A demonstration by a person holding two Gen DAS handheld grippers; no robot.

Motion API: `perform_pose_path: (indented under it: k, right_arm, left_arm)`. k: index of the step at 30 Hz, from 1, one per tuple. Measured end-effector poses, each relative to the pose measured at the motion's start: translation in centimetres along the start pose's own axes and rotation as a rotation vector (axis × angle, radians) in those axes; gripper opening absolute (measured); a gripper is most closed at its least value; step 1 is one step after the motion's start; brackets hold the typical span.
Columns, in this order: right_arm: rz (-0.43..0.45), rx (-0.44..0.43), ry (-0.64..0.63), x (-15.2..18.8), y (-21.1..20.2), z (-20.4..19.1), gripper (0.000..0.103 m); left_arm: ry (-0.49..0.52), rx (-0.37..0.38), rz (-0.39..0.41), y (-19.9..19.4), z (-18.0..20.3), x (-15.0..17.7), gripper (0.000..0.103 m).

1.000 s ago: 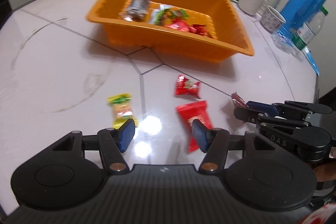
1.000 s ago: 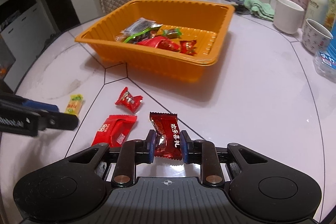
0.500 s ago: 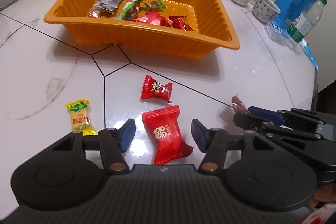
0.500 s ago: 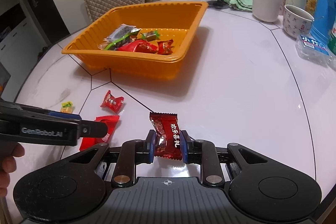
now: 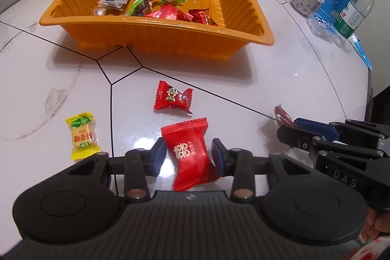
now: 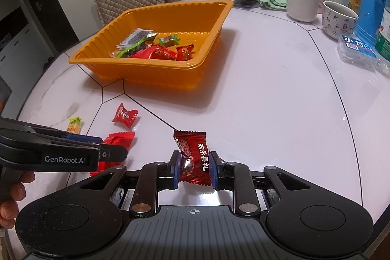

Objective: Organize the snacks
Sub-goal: 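Grasp the red square candy packet with the left tool, then carry both red candies over the orange tray with both tools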

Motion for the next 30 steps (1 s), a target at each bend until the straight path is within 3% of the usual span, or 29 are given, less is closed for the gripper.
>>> perform_pose_path:
  k: [9,30]
  right_arm:
    - [0.003,0.002,0.002,0.2,-0.3,0.0,0.025]
    - [0.041,-0.021,-0.017,-0.3,-2.5,-1.1,0.025]
  left_arm:
    - [0.034,0.014,0.006,-0.3,0.6,0.4,0.023]
    - [0.006,0.034,0.052,-4.1,-0.6,0.9,0.021]
Point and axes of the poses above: each gripper's, at about its wrist camera, not at the fingertips, and y roughly the way its jaws point, z to its right, x to its underside, the point moved 8 cm from there along y, roughly the way its jaws point, and after that the axes turned 13 degrees about -y, right-handed, at the moved point
